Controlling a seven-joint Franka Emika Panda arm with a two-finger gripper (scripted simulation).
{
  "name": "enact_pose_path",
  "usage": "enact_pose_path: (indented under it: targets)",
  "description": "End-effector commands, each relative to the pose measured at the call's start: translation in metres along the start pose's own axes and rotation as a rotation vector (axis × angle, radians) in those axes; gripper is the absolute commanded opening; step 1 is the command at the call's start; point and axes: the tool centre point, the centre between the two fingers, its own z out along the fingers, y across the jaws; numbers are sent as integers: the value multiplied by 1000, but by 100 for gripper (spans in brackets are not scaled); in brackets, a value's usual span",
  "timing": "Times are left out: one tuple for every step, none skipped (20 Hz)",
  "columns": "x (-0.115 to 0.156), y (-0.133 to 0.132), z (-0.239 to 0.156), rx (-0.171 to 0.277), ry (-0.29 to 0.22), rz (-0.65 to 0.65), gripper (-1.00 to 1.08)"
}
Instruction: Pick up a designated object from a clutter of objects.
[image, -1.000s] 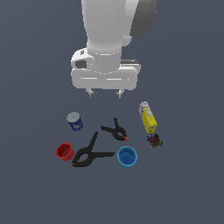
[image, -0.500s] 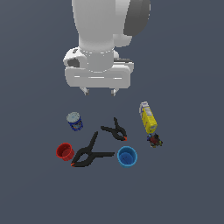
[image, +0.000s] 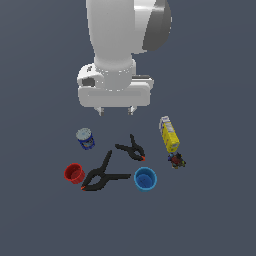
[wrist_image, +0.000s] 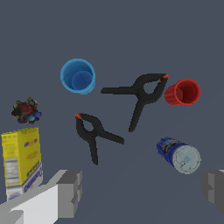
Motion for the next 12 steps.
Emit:
enact_pose_path:
  targets:
    - [2,-3,13,0,-1,-34,100]
    - [3,-5,19,0,-1,-51,100]
    - [4,-7,26,-1,-1,-69,100]
    - [5,-9,33,-1,-1,-89,100]
    - [6,-11,41,0,-2,-111,100]
    - [6,-13,49,0,-2,-134,100]
    - [7,-15,58,0,-2,-158,100]
    - [7,-18,67,1,-2,-184,100]
    - [7,-21,77,1,-2,-212,100]
    - [7,-24,88,2,-2,-241,100]
    - [7,-27,99,3,-2,-271,100]
    - [7,-30,109,5,-2,-301,100]
